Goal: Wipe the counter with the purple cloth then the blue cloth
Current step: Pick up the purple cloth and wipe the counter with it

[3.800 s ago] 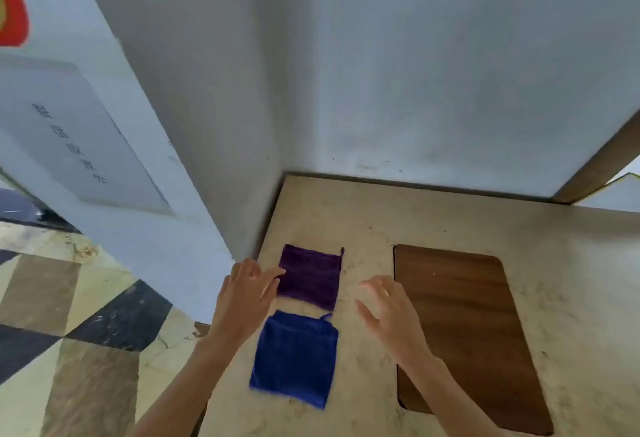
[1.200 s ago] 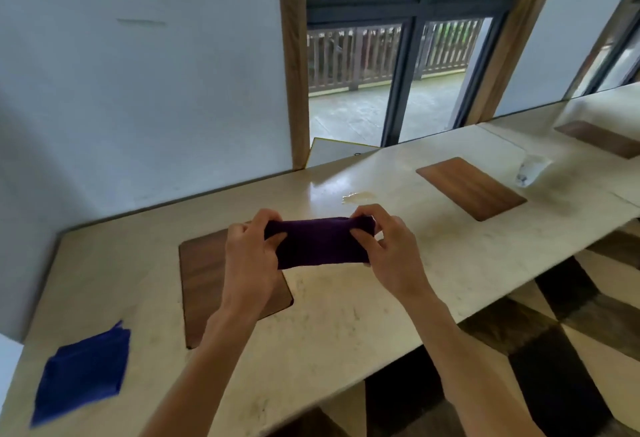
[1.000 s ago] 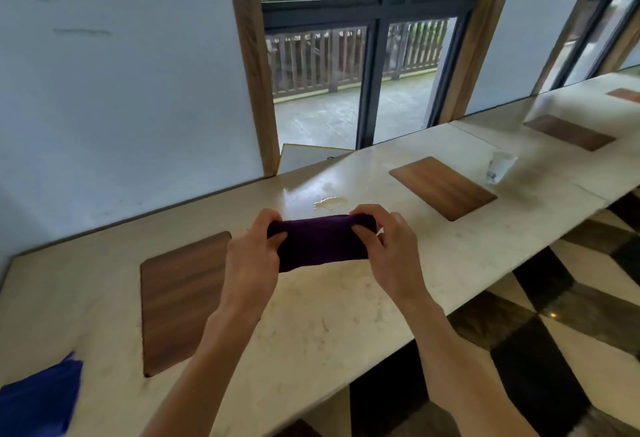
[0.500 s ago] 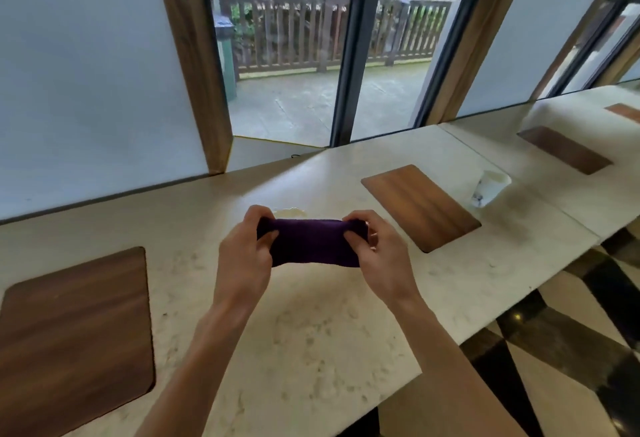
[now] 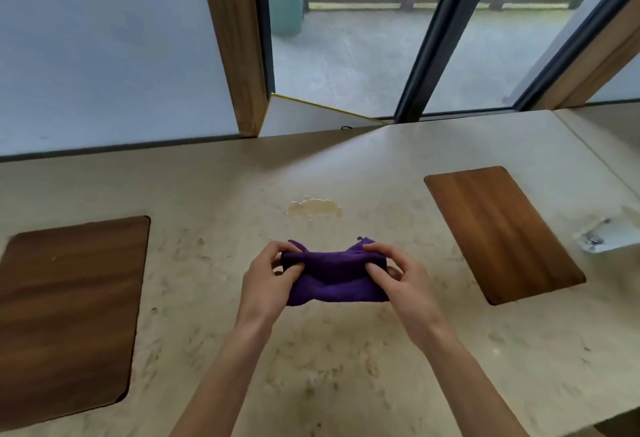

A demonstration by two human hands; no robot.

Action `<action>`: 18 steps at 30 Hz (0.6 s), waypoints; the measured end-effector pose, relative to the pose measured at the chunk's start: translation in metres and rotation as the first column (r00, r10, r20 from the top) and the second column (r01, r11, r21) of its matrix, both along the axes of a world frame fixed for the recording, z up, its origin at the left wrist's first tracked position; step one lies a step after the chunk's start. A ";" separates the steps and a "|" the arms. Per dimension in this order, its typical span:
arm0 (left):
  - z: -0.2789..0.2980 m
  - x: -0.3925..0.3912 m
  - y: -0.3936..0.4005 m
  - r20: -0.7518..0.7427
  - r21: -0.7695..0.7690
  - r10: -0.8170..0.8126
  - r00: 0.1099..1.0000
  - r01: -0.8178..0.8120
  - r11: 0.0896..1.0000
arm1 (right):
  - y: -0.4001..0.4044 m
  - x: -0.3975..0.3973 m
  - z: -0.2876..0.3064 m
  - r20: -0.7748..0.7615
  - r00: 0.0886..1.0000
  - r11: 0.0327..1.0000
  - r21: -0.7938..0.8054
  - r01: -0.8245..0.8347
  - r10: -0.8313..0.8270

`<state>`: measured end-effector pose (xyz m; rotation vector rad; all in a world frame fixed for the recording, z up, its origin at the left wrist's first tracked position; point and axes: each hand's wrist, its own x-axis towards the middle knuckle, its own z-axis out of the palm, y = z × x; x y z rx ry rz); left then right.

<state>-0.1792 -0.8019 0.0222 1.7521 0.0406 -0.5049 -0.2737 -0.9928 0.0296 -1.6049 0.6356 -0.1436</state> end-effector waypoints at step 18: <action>-0.149 -0.013 -0.034 -0.003 0.754 -0.299 0.954 0.198 0.626 | -0.033 0.013 -0.147 -0.470 0.869 0.650 -0.616 -0.446 0.151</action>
